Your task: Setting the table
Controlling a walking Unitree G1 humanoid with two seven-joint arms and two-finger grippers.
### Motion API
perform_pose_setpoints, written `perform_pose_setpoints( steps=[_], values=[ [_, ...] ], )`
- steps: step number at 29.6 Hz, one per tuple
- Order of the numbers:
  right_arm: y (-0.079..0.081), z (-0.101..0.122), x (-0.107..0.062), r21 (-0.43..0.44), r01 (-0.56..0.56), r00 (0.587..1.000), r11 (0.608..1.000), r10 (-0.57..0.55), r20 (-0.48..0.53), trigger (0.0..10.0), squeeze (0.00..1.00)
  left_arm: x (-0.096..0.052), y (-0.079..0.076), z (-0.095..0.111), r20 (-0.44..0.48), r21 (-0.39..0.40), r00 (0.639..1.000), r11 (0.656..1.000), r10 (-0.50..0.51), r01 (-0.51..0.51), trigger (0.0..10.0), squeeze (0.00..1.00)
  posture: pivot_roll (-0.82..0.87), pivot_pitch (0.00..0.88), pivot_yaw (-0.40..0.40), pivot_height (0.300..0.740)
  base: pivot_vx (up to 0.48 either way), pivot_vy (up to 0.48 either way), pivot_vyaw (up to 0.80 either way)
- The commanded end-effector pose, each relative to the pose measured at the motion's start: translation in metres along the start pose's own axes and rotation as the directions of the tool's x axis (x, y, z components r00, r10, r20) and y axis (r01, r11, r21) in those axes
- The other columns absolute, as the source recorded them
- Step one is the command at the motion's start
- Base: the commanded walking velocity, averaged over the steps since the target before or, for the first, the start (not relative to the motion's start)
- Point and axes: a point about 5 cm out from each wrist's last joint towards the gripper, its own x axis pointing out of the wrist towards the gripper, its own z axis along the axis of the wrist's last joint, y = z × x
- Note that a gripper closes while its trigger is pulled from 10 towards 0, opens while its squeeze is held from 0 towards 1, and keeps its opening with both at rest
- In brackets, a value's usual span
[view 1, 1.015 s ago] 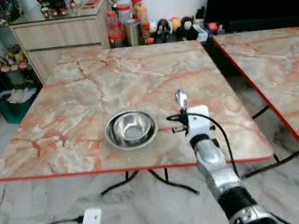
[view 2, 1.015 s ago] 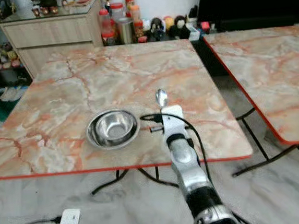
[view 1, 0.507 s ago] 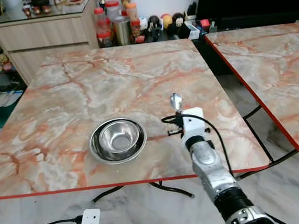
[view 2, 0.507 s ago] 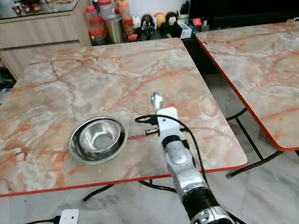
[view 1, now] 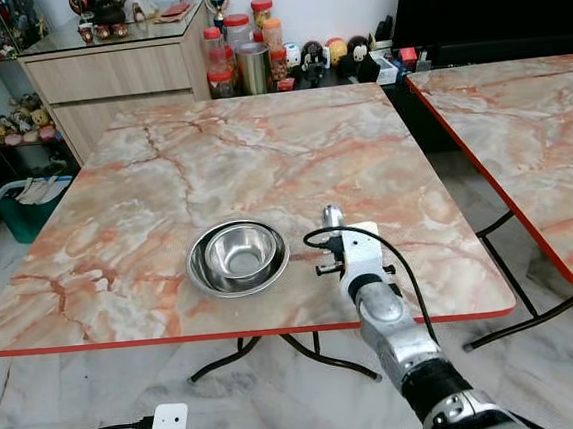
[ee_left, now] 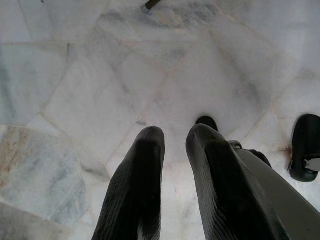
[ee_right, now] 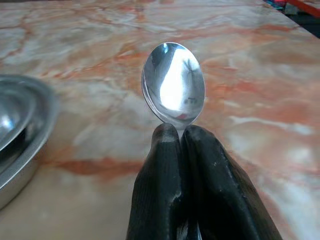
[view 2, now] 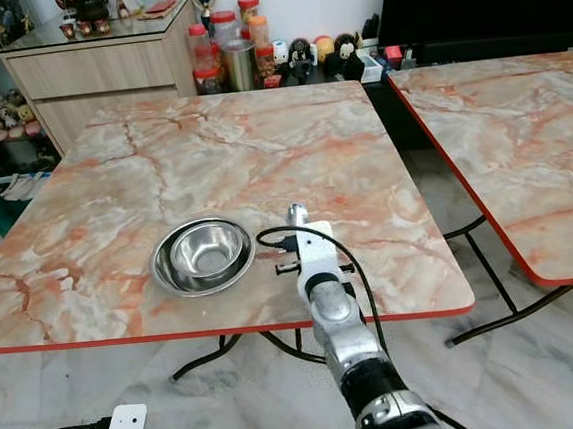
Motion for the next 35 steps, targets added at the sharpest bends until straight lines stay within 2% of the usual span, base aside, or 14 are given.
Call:
perform_pose_setpoints(
  steps=[1,14,26,35],
  values=[
    [0.002,0.007,0.003,0.012,-0.010,1.000,1.000,0.010,0.012,10.0,0.00,0.000,0.002,-0.002,-0.006,-0.005,1.000,1.000,0.009,-0.009,10.0,0.00,-0.05,0.000,0.016,0.740,0.000,0.000,0.00],
    [0.007,0.012,0.010,-0.021,-0.075,0.997,0.997,0.075,-0.001,10.0,0.00,-0.001,0.002,-0.004,-0.008,-0.014,1.000,1.000,0.016,-0.016,10.0,0.00,-0.03,0.000,-0.003,0.740,0.000,0.000,0.00],
    [-0.007,0.005,0.009,0.031,-0.010,1.000,0.999,0.010,-0.006,10.0,0.00,0.000,0.004,-0.004,-0.006,-0.021,1.000,1.000,0.023,-0.023,10.0,0.00,-0.03,0.000,0.008,0.740,0.000,0.243,0.00],
    [-0.011,0.004,0.009,0.041,0.012,1.000,0.999,-0.011,-0.006,10.0,0.00,0.000,0.005,-0.002,-0.001,-0.014,1.000,1.000,0.022,-0.022,10.0,0.00,-0.03,0.000,0.013,0.740,0.057,0.000,0.00]
  ],
)
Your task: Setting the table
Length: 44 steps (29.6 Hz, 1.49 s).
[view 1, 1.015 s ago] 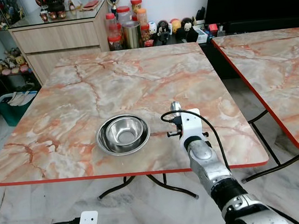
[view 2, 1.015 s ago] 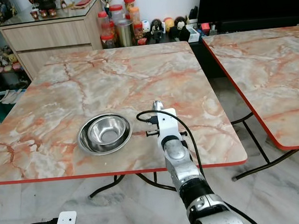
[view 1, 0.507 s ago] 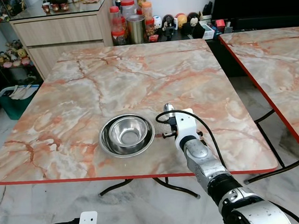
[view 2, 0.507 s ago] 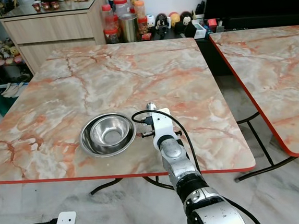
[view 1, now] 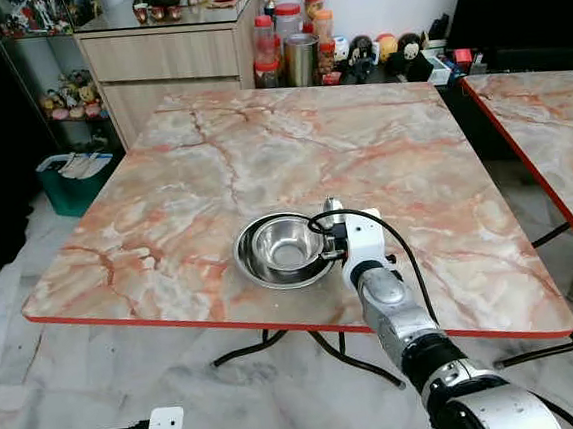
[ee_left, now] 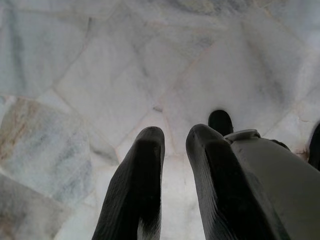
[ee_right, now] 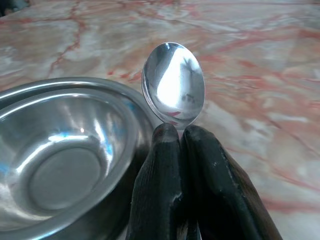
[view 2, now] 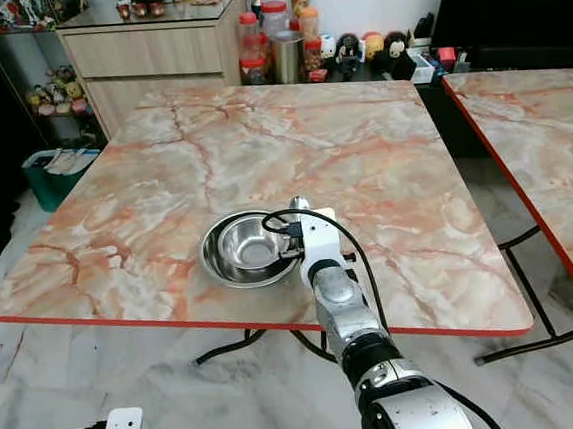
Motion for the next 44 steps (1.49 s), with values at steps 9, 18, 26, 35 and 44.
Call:
perform_pose_setpoints(
  steps=[9,18,26,35,44],
  values=[
    [-0.010,0.008,0.002,0.027,0.046,0.998,0.999,-0.046,0.030,10.0,0.00,0.000,-0.002,0.004,0.023,-0.016,1.000,1.000,-0.011,0.012,10.0,0.00,-0.03,0.000,0.014,0.740,0.027,0.000,0.00],
    [-0.008,0.003,0.001,0.022,0.040,0.999,0.999,-0.041,0.016,10.0,0.00,0.000,-0.002,0.005,0.029,-0.015,1.000,1.000,-0.004,0.004,10.0,0.00,-0.03,0.000,0.011,0.740,0.000,0.000,0.00],
    [-0.004,-0.006,0.000,0.006,0.023,0.999,1.000,-0.023,-0.027,10.0,0.00,0.000,-0.003,0.003,0.020,-0.007,1.000,1.000,-0.006,0.007,10.0,0.00,-0.03,0.000,0.011,0.740,0.000,0.000,0.00],
    [-0.009,-0.007,0.001,-0.012,0.032,0.998,0.999,-0.032,-0.052,10.0,0.00,0.000,-0.002,0.000,0.013,-0.014,1.000,1.000,-0.001,0.001,10.0,0.00,-0.02,0.000,0.006,0.740,0.000,0.000,0.00],
    [-0.012,-0.006,0.002,-0.019,0.037,0.998,0.999,-0.038,-0.055,10.0,0.00,0.000,-0.003,0.001,0.015,-0.011,1.000,1.000,0.002,-0.002,10.0,0.00,-0.02,0.000,0.005,0.740,0.000,0.000,0.00]
  ],
)
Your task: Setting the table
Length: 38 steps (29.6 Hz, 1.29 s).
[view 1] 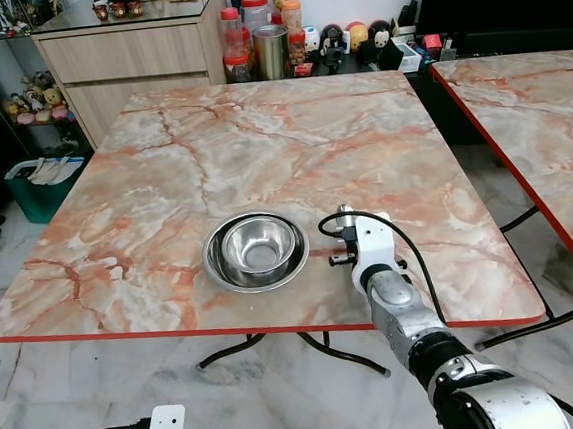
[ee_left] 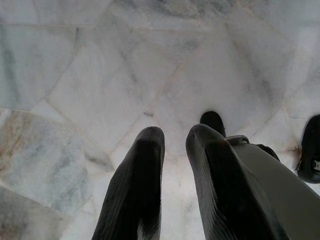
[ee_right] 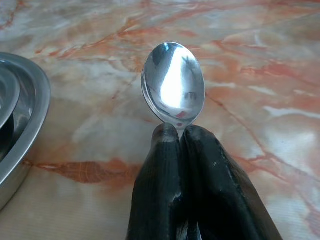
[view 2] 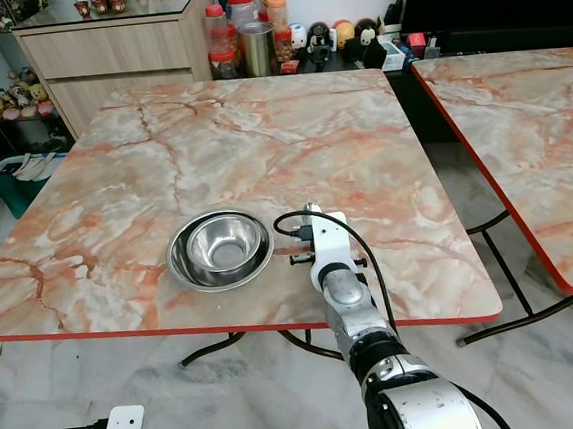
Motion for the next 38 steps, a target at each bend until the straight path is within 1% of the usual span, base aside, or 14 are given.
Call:
perform_pose_setpoints(
  steps=[1,5,9,13,28,38],
  values=[
    [-0.001,0.001,0.001,-0.014,0.000,1.000,1.000,0.000,-0.013,10.0,0.00,0.000,0.000,-0.001,-0.005,-0.007,1.000,1.000,0.008,-0.008,10.0,0.00,-0.02,0.000,0.004,0.740,0.000,0.000,0.00],
    [-0.004,0.000,0.002,-0.028,0.013,1.000,1.000,-0.013,-0.026,10.0,0.00,0.000,0.000,-0.001,-0.005,-0.008,1.000,1.000,0.005,-0.005,10.0,0.00,-0.02,0.000,0.003,0.740,0.000,0.000,0.00],
    [-0.010,-0.002,0.002,-0.042,0.040,0.998,0.998,-0.042,-0.047,10.0,0.00,0.000,0.000,-0.003,-0.010,-0.010,1.000,1.000,0.008,-0.009,10.0,0.00,-0.02,0.000,0.000,0.740,0.000,0.000,0.00],
    [-0.012,-0.001,0.002,-0.046,0.043,0.998,0.998,-0.045,-0.051,10.0,0.00,-0.001,-0.001,-0.004,-0.012,-0.011,1.000,1.000,0.009,-0.009,10.0,0.00,-0.02,0.000,-0.002,0.740,0.000,0.000,0.00],
    [-0.014,-0.004,0.002,-0.057,0.041,0.997,0.998,-0.045,-0.067,10.0,0.00,-0.001,0.000,-0.006,-0.018,-0.010,1.000,1.000,0.016,-0.016,10.0,0.00,-0.02,0.000,-0.009,0.740,0.000,0.000,0.00],
    [-0.015,-0.010,0.001,-0.057,0.048,0.994,0.997,-0.053,-0.092,10.0,0.00,-0.001,0.000,-0.009,-0.026,-0.007,1.000,1.000,0.015,-0.015,10.0,0.00,-0.02,0.000,-0.012,0.740,0.000,0.000,0.00]
  ],
)
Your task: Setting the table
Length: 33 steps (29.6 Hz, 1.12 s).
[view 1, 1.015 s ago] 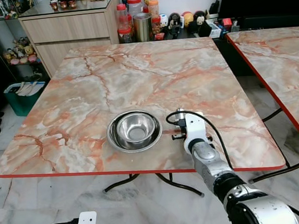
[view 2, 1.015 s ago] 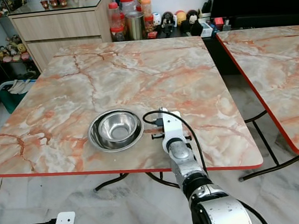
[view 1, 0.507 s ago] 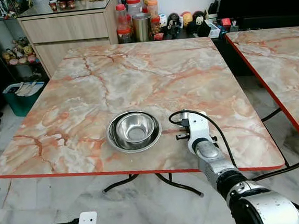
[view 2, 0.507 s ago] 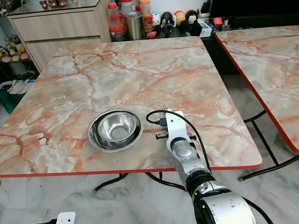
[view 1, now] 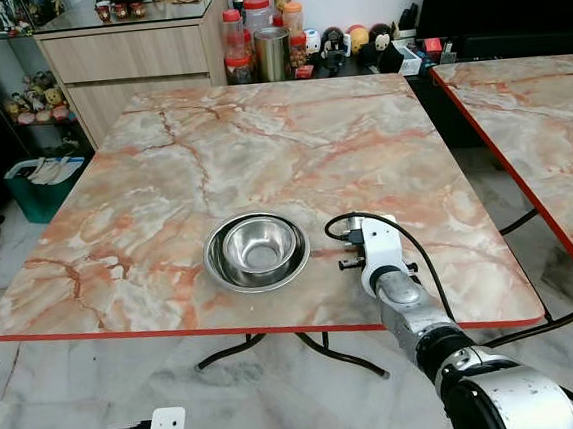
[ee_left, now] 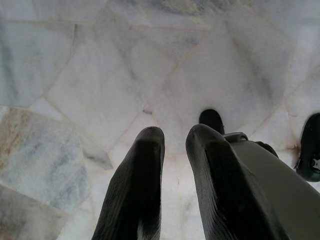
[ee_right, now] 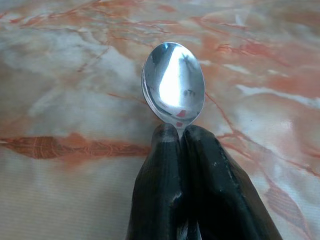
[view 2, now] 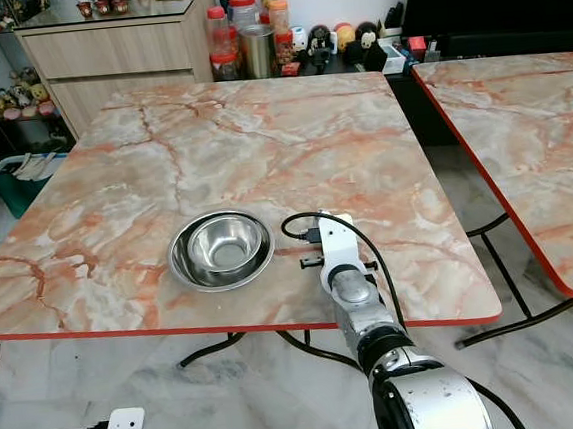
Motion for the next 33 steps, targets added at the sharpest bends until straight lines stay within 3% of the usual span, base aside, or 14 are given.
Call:
perform_pose_setpoints(
  steps=[1,10,12,13,14,15,16,19,20,33],
  values=[
    [-0.0009,-0.0012,0.0003,-0.006,0.003,1.000,1.000,-0.003,-0.018,10.0,0.00,-0.0005,0.0007,-0.0040,-0.015,-0.006,1.000,1.000,0.008,-0.008,10.0,0.00,-0.02,0.000,-0.012,0.740,0.000,0.000,0.00],
    [-0.0004,-0.0033,-0.0001,-0.006,0.000,1.000,1.000,0.000,-0.025,10.0,0.00,-0.0005,0.0001,-0.0042,-0.017,-0.004,1.000,1.000,0.006,-0.006,10.0,0.00,-0.02,0.000,-0.012,0.740,0.000,0.000,0.00],
    [-0.0001,-0.0038,-0.0002,-0.007,0.000,1.000,1.000,0.000,-0.026,10.0,0.45,-0.0004,0.0002,-0.0039,-0.016,-0.004,1.000,1.000,0.006,-0.007,10.0,0.00,-0.02,0.000,-0.012,0.740,0.000,0.000,0.00],
    [0.0000,-0.0040,-0.0002,-0.006,0.000,1.000,1.000,0.000,-0.027,10.0,0.52,-0.0004,0.0002,-0.0038,-0.016,-0.004,1.000,1.000,0.006,-0.006,10.0,0.00,-0.02,0.000,-0.012,0.740,0.000,0.000,0.00],
    [0.0001,-0.0042,-0.0002,-0.007,0.000,1.000,1.000,0.000,-0.028,10.0,0.68,-0.0004,0.0002,-0.0037,-0.015,-0.004,1.000,1.000,0.007,-0.007,10.0,0.00,-0.02,0.000,-0.012,0.740,0.000,0.000,0.00],
    [0.0001,-0.0044,-0.0003,-0.008,0.000,1.000,1.000,-0.001,-0.029,10.0,0.78,-0.0004,0.0003,-0.0036,-0.015,-0.004,1.000,1.000,0.007,-0.007,10.0,0.00,-0.02,0.000,-0.012,0.740,0.000,0.000,0.00],
    [0.0000,-0.0048,-0.0003,-0.009,0.002,1.000,1.000,-0.003,-0.030,10.0,0.78,-0.0004,0.0003,-0.0036,-0.015,-0.004,1.000,1.000,0.007,-0.007,10.0,0.00,-0.02,0.000,-0.012,0.740,0.000,0.000,0.00],
    [-0.0010,-0.0065,-0.0006,-0.013,0.010,0.999,1.000,-0.011,-0.037,10.0,0.60,-0.0004,0.0005,-0.0038,-0.016,-0.001,1.000,1.000,0.007,-0.007,10.0,0.00,-0.02,0.000,-0.011,0.740,0.000,0.000,0.00],
    [-0.0013,-0.0071,-0.0007,-0.013,0.011,0.999,1.000,-0.011,-0.039,10.0,0.00,-0.0004,0.0005,-0.0039,-0.017,-0.001,1.000,1.000,0.008,-0.008,10.0,0.00,-0.02,0.000,-0.010,0.740,0.000,0.000,0.00],
    [-0.0017,-0.0060,-0.0007,-0.011,0.011,1.000,1.000,-0.011,-0.025,10.0,0.00,-0.0002,-0.0003,-0.0023,-0.013,-0.003,1.000,1.000,0.006,-0.006,10.0,0.00,-0.02,0.000,-0.013,0.740,0.000,0.000,0.00]
  ],
)
